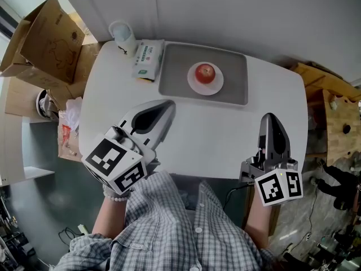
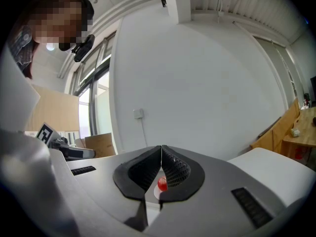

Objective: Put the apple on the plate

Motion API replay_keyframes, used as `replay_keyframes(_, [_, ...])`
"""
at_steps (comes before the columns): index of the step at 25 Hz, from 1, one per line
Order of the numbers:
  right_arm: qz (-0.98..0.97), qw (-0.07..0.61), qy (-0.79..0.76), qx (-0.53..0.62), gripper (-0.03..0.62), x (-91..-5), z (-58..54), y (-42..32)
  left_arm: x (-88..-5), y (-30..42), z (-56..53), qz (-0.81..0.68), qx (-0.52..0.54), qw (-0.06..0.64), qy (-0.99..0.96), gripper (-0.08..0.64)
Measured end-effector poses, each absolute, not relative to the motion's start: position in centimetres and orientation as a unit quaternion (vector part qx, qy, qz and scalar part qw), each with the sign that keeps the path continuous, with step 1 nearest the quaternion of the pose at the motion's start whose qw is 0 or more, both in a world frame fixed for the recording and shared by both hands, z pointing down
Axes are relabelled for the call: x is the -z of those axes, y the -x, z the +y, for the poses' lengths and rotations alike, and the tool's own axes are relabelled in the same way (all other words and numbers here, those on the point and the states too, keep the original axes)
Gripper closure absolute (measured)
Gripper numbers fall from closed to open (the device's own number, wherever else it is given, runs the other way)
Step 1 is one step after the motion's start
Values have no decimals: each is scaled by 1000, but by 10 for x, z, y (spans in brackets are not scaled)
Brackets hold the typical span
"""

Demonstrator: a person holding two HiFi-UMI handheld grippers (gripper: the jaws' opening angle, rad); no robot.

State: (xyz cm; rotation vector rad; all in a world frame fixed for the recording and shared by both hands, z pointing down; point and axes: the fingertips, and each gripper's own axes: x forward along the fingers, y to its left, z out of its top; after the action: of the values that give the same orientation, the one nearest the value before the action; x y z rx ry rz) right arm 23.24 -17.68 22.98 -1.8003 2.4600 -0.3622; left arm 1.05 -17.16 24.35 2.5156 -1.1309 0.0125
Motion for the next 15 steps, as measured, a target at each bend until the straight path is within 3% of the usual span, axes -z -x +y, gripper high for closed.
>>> replay_keyframes(15, [800,26,584,134,569,-242,-179,-233,-244,-8,-174,-391,40,241,-887,552])
